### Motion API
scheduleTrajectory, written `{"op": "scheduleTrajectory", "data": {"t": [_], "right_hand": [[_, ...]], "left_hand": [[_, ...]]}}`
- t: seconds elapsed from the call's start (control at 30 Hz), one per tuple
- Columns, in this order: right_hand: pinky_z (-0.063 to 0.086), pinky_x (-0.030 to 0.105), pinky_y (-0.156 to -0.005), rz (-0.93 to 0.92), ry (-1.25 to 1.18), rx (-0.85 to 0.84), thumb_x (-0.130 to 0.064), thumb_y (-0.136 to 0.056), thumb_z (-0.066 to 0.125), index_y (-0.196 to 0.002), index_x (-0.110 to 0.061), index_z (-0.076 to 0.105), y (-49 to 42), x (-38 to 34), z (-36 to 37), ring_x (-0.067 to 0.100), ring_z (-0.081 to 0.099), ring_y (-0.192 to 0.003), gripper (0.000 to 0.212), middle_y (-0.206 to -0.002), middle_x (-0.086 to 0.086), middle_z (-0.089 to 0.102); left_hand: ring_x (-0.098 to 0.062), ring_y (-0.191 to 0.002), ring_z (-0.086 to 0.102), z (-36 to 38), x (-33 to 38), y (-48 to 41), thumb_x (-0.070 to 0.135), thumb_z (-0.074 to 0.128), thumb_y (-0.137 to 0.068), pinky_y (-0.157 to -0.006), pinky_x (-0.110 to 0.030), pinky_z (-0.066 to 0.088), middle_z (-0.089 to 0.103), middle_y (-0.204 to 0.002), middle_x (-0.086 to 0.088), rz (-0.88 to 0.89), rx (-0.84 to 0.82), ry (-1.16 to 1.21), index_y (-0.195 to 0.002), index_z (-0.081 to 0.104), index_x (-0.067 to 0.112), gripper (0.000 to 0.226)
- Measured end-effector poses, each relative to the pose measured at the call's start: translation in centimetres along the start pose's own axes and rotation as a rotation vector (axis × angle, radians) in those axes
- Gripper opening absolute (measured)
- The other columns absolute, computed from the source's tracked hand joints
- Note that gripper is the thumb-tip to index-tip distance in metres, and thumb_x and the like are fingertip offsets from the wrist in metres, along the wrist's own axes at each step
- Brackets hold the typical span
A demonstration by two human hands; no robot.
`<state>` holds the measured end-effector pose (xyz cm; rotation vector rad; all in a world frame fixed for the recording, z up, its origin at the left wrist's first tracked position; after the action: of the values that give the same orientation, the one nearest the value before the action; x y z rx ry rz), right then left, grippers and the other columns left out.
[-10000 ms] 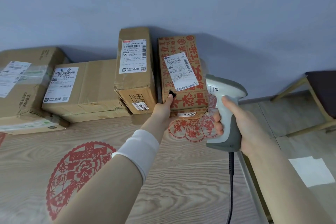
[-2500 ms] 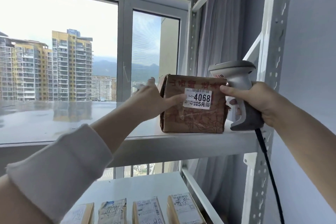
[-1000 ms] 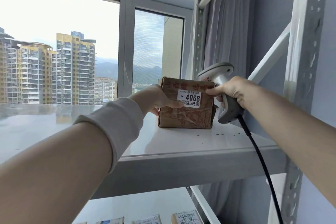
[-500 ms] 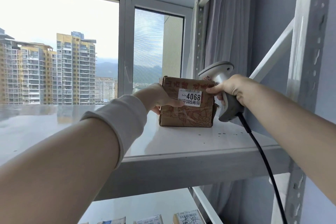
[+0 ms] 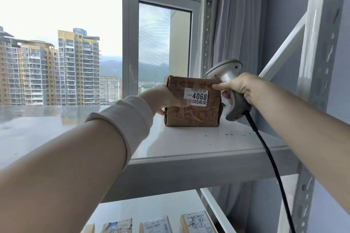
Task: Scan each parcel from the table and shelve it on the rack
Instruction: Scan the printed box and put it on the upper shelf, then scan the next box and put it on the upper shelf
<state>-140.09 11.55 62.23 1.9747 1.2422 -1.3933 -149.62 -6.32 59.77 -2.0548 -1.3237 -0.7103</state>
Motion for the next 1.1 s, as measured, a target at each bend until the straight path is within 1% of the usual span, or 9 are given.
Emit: {"op": "scheduleTrajectory", "data": {"t": [0.2,0.3,0.37,0.5,0.63,0.73,0.87,0.97,1.1], "right_hand": [[0.043,0.020,-0.040,-0.013,-0.147,0.096,-0.026,-0.077,0.077,-0.087,-0.003,0.053,2.8,0.4,-2.3,0.011,0.055,-0.040,0.035,-0.072,0.007,0.055],[0.041,0.029,-0.052,0.060,-0.186,0.053,-0.036,-0.084,0.068,-0.092,-0.002,0.059,5.9,0.6,-3.3,0.012,0.049,-0.058,0.036,-0.084,0.005,0.059],[0.040,0.024,-0.049,0.019,-0.217,0.066,-0.032,-0.090,0.063,-0.084,-0.006,0.058,8.7,0.4,-4.1,0.009,0.046,-0.058,0.027,-0.094,0.004,0.063],[0.038,0.016,-0.045,-0.042,-0.289,0.143,-0.029,-0.094,0.057,-0.087,-0.016,0.057,15.9,1.2,-5.7,0.006,0.042,-0.048,0.015,-0.067,-0.004,0.065],[0.040,0.014,-0.042,-0.041,-0.296,0.259,-0.025,-0.092,0.060,-0.086,-0.015,0.058,23.1,3.8,-7.8,0.006,0.044,-0.039,0.012,-0.076,0.000,0.069],[0.041,0.017,-0.043,-0.016,-0.255,0.321,-0.023,-0.091,0.061,-0.091,-0.011,0.058,29.0,6.2,-10.4,0.008,0.045,-0.036,0.012,-0.077,0.002,0.071],[0.042,0.023,-0.047,0.025,-0.232,0.414,-0.024,-0.090,0.062,-0.093,-0.011,0.059,37.2,10.4,-15.8,0.009,0.047,-0.042,0.014,-0.088,0.006,0.074],[0.044,0.024,-0.048,0.081,-0.208,0.483,-0.026,-0.091,0.062,-0.092,-0.011,0.059,44.1,13.7,-20.3,0.009,0.048,-0.042,0.015,-0.092,0.007,0.075],[0.043,0.022,-0.045,0.150,-0.179,0.564,-0.026,-0.092,0.060,-0.089,-0.010,0.058,54.4,18.4,-27.5,0.011,0.047,-0.043,0.016,-0.090,0.007,0.075]], "left_hand": [[-0.036,-0.140,0.027,-1.4,0.0,3.8,0.056,0.063,-0.078,-0.115,-0.041,0.025,0.018,-0.155,-0.021,-0.070,0.077,-0.199,-0.149,0.008,-0.001,0.107],[-0.032,-0.127,0.043,-3.4,0.8,7.4,0.054,0.063,-0.079,-0.100,-0.036,0.042,0.034,-0.147,-0.021,0.044,0.254,0.008,-0.143,0.025,-0.006,0.096],[-0.028,-0.119,0.049,-4.6,1.6,10.1,0.045,0.063,-0.085,-0.089,-0.032,0.043,0.046,-0.137,-0.017,0.176,0.393,0.232,-0.139,0.031,-0.002,0.079],[-0.022,-0.115,0.057,-3.3,3.7,15.1,0.033,0.061,-0.090,-0.093,-0.037,0.049,0.056,-0.129,-0.004,0.382,0.409,0.700,-0.134,0.043,0.012,0.052],[-0.015,-0.106,0.059,3.9,6.0,19.4,0.033,0.056,-0.093,-0.086,-0.029,0.049,0.063,-0.118,0.002,0.402,0.191,0.711,-0.128,0.052,0.013,0.040],[-0.024,-0.109,0.061,10.3,7.8,22.9,0.032,0.055,-0.094,-0.088,-0.033,0.049,0.066,-0.115,-0.008,0.359,-0.066,0.699,-0.124,0.057,0.007,0.040],[-0.022,-0.084,0.057,17.0,12.2,29.5,0.027,0.056,-0.094,-0.073,-0.028,0.043,0.058,-0.089,-0.007,0.393,-0.317,0.664,-0.085,0.064,0.014,0.017],[-0.023,-0.091,0.060,21.5,16.4,36.9,0.031,0.055,-0.094,-0.083,-0.030,0.048,0.061,-0.097,-0.004,0.428,-0.427,0.661,-0.110,0.063,0.012,0.026],[-0.023,-0.091,0.057,29.2,21.2,49.1,0.031,0.054,-0.094,-0.086,-0.034,0.047,0.059,-0.098,-0.006,0.427,-0.677,0.679,-0.092,0.060,0.017,0.016]]}}
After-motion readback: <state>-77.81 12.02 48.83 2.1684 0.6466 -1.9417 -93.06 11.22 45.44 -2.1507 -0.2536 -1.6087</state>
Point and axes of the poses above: each hand's wrist, its own y-axis away from the middle knuckle, its own z-axis out of the palm, x = y × z, the point moved 6 cm from there along -y, towards the middle knuckle
